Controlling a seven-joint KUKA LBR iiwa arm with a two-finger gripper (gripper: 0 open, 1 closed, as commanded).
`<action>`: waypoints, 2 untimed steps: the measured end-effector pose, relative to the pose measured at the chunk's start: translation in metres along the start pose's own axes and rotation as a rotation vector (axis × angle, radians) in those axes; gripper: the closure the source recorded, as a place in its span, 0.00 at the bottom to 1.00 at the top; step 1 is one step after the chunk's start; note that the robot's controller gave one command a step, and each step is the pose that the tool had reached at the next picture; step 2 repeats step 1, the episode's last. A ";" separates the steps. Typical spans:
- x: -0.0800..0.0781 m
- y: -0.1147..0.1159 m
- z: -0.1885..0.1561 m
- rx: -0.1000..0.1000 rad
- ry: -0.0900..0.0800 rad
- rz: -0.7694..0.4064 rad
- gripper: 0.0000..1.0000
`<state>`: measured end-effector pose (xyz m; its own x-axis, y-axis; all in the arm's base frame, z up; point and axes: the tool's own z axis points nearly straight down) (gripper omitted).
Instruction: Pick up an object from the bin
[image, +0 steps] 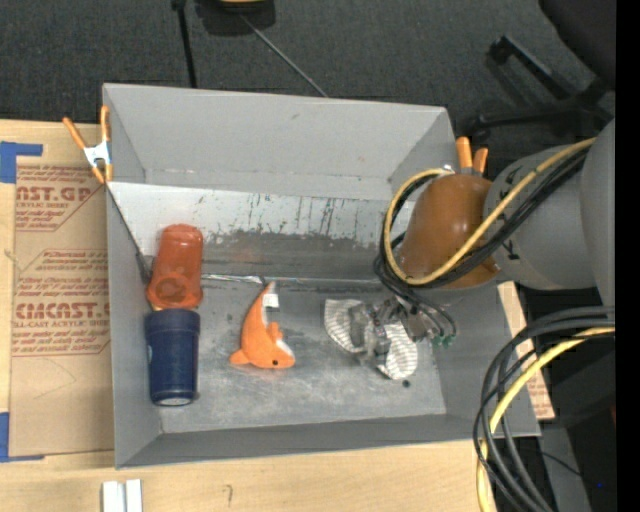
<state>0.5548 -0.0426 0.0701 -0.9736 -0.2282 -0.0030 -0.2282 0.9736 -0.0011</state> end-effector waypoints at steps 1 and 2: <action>0.000 0.000 0.000 0.000 0.000 0.000 1.00; 0.000 0.000 0.000 0.000 0.000 0.000 1.00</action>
Offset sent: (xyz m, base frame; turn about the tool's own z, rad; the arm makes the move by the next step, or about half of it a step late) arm 0.0096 -0.0026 0.0247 0.0086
